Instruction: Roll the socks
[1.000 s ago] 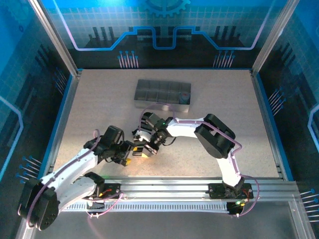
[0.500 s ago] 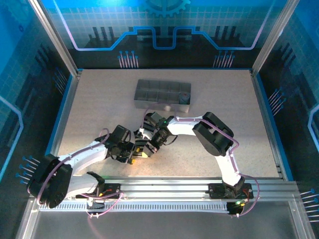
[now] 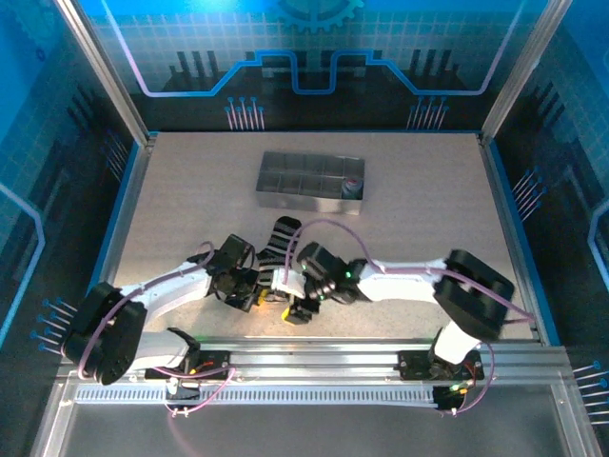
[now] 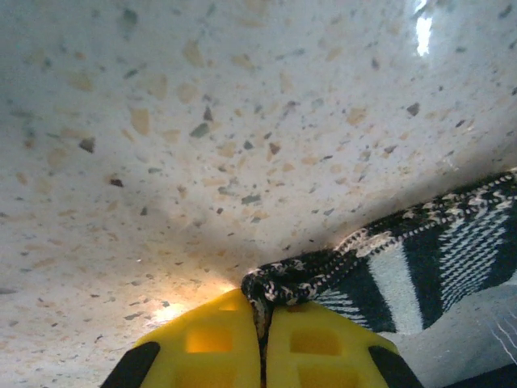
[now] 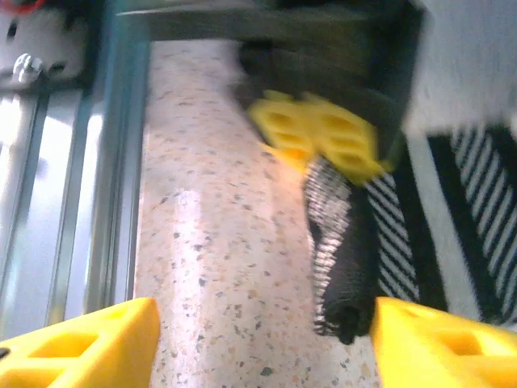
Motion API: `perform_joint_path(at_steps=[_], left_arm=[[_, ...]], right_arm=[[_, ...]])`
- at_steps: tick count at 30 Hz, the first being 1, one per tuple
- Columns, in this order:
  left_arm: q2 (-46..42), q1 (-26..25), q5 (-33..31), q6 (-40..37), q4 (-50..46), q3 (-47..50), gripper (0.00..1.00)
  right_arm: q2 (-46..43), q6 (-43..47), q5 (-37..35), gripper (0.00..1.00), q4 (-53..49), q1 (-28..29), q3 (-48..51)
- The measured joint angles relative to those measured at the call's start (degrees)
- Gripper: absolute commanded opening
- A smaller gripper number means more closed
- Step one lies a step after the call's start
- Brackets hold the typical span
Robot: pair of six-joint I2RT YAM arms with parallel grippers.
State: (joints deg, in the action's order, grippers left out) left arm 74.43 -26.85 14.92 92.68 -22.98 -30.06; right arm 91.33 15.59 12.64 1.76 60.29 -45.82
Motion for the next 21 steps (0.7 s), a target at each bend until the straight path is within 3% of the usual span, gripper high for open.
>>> perform_joint_path(at_steps=[3, 10, 16, 21], left_arm=[[1.6, 0.0, 0.1, -0.1, -1.7, -1.6, 0.0], [3.4, 0.1, 0.5, -0.8, -3.6, -3.3, 0.0], [3.7, 0.5, 0.6, -1.7, -4.3, -3.8, 0.0], [3.7, 1.1, 0.5, -2.7, -5.3, -4.0, 0.0]], right_arm=[[-0.8, 7.7, -9.9, 0.69, 3.6, 5.5, 1.1], [6.4, 20.4, -26.9, 0.61, 8.6, 10.3, -0.1], [11.8, 23.5, -31.5, 0.4, 8.6, 10.8, -3.8], [14.5, 21.6, -32.6, 0.15, 6.8, 9.8, -7.5]])
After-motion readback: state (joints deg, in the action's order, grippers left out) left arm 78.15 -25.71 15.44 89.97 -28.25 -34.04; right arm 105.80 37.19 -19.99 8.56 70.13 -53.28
